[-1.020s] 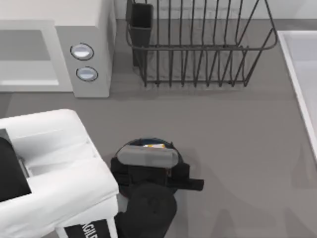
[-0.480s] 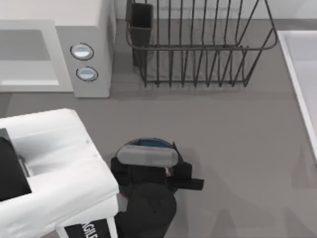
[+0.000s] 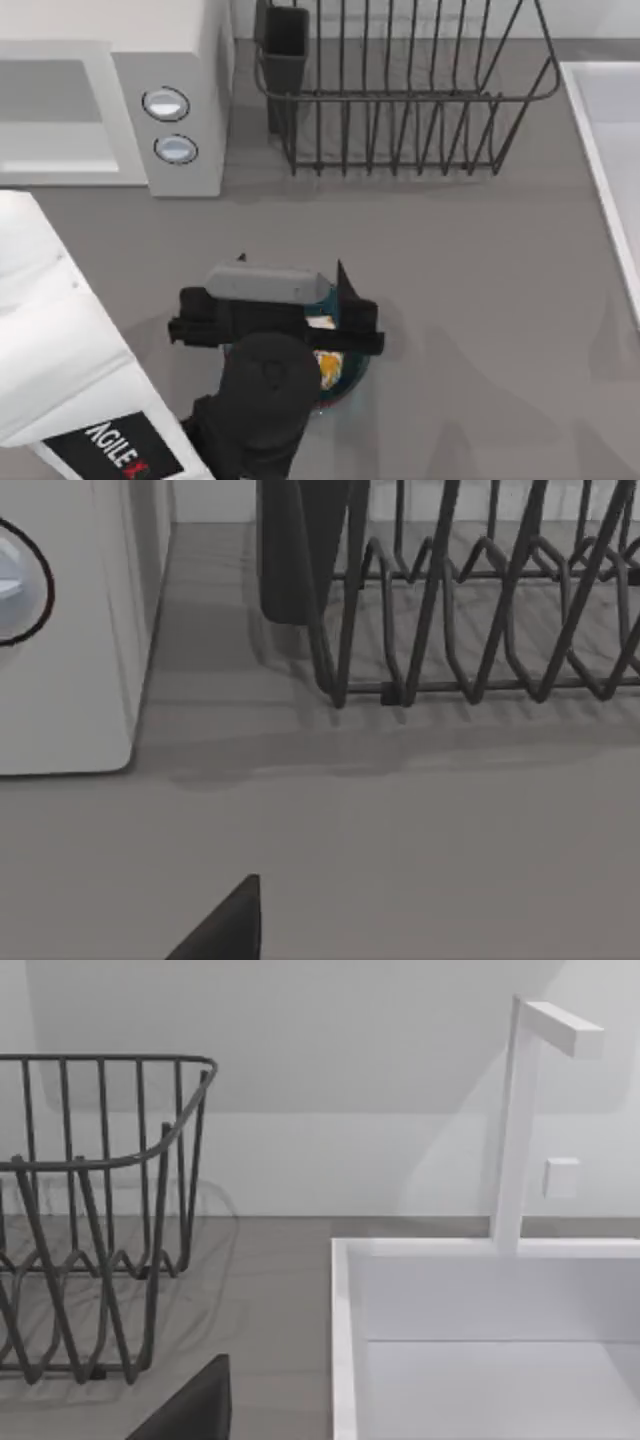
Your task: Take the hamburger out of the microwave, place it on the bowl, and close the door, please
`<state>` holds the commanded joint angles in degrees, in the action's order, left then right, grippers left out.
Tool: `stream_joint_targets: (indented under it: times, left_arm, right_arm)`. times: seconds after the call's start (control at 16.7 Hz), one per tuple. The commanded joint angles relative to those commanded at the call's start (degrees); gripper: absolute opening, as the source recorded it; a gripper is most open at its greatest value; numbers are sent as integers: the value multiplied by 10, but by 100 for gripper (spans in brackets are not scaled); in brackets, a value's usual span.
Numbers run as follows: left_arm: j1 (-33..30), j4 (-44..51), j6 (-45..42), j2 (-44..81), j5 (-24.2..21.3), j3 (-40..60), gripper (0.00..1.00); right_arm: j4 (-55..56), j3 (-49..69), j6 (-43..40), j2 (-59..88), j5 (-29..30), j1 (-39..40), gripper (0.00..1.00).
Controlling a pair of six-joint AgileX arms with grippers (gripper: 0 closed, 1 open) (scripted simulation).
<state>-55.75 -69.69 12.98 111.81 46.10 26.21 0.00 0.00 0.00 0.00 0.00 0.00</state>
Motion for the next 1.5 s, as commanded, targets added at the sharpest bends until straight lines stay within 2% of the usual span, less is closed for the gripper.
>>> stream_joint_targets:
  times: [0.18, 0.42, 0.78, 1.02, 1.26, 1.5]
  left_arm:
    - [58, 74, -13, -127, -48, -35, 100]
    - [154, 201, -36, -363, -127, -89, 100]
    - [331, 429, -77, -751, -274, -176, 100]
    - [450, 571, -105, -960, -373, -225, 100]
    - [534, 669, -124, -1086, -442, -255, 100]
    - [557, 697, -130, -1118, -461, -262, 100]
  right_arm:
    - [0, 0, 0, 0, 0, 0, 100]
    - [0, 0, 0, 0, 0, 0, 100]
    - [0, 0, 0, 0, 0, 0, 100]
    - [0, 0, 0, 0, 0, 0, 100]
    - [0, 0, 0, 0, 0, 0, 100]
    - [0, 0, 0, 0, 0, 0, 100]
